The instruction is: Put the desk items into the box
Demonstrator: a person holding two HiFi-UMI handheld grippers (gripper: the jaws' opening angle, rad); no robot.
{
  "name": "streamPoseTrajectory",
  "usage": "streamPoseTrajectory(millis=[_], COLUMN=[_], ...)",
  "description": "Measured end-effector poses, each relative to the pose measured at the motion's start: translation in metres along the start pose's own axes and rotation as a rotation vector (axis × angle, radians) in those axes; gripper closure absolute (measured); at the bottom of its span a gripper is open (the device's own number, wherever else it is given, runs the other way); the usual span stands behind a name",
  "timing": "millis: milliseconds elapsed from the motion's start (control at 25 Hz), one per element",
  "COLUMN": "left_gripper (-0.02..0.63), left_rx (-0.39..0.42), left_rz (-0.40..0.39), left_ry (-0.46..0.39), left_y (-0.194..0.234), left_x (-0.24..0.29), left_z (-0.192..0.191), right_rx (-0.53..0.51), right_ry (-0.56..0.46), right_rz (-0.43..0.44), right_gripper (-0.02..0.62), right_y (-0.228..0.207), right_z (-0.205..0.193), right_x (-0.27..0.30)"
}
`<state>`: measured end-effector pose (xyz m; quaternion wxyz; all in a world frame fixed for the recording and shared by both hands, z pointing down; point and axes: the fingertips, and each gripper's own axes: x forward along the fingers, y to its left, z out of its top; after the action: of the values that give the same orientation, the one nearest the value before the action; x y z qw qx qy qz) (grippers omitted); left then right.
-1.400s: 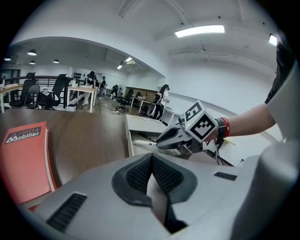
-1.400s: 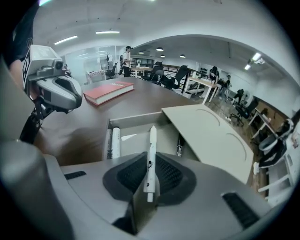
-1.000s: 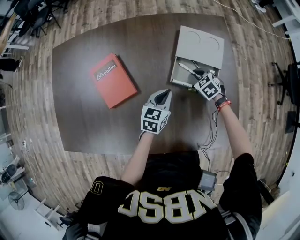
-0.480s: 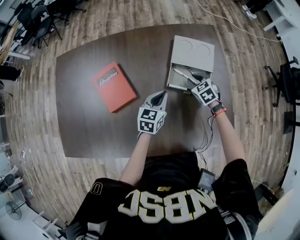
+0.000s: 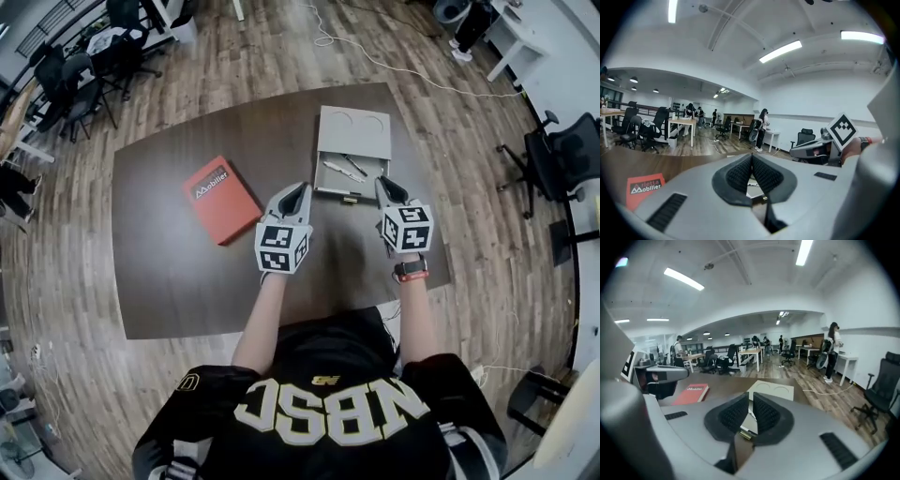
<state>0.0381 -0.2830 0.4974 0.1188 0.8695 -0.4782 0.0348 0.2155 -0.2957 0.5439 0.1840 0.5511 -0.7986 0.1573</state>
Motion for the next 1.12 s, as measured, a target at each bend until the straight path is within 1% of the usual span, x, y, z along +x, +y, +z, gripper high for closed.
streamPoseTrajectory(millis=[160, 240, 360, 680, 880, 1000, 1120], left_gripper=[0.591, 0.591, 0.591, 0.591, 0.591, 0.591, 0.591], left_rx=[0.036, 0.048, 0.063, 0.082, 0.087, 0.087, 0.088], left_rz=[-0.027, -0.028, -0.017, -0.022, -0.021, -0.025, -0.036], left_ry=[-0.061, -0.089, -0.117, -0.128, -0.131, -0.128, -0.105], left_y=[-0.017, -0.026, -0.033, -0.051, -0.05, -0.05, -0.048], left_x=[-0.012, -0.021, -0.03, -0.039, -0.038, -0.033, -0.021], left_z=[0.028, 0.039, 0.049, 0.05, 0.049, 0.047, 0.039], right_rx=[0.062, 0.067, 0.045, 0.039, 0.03, 0.028, 0.031], right_ry=[-0.125, -0.17, -0.21, -0.246, -0.245, -0.242, -0.238], right_rz=[-0.05, -0.066, -0.075, -0.071, -0.064, -0.063, -0.06], right_gripper=[0.586, 0.586, 0.586, 0.586, 0.586, 0.586, 0.586], right_y=[0.015, 0.024, 0.036, 0.046, 0.053, 0.052, 0.048], right_z=[0.022, 0.029, 0.035, 0.035, 0.033, 0.032, 0.031], right_x=[-0.04, -0.057, -0.072, -0.09, -0.091, -0.087, -0.08])
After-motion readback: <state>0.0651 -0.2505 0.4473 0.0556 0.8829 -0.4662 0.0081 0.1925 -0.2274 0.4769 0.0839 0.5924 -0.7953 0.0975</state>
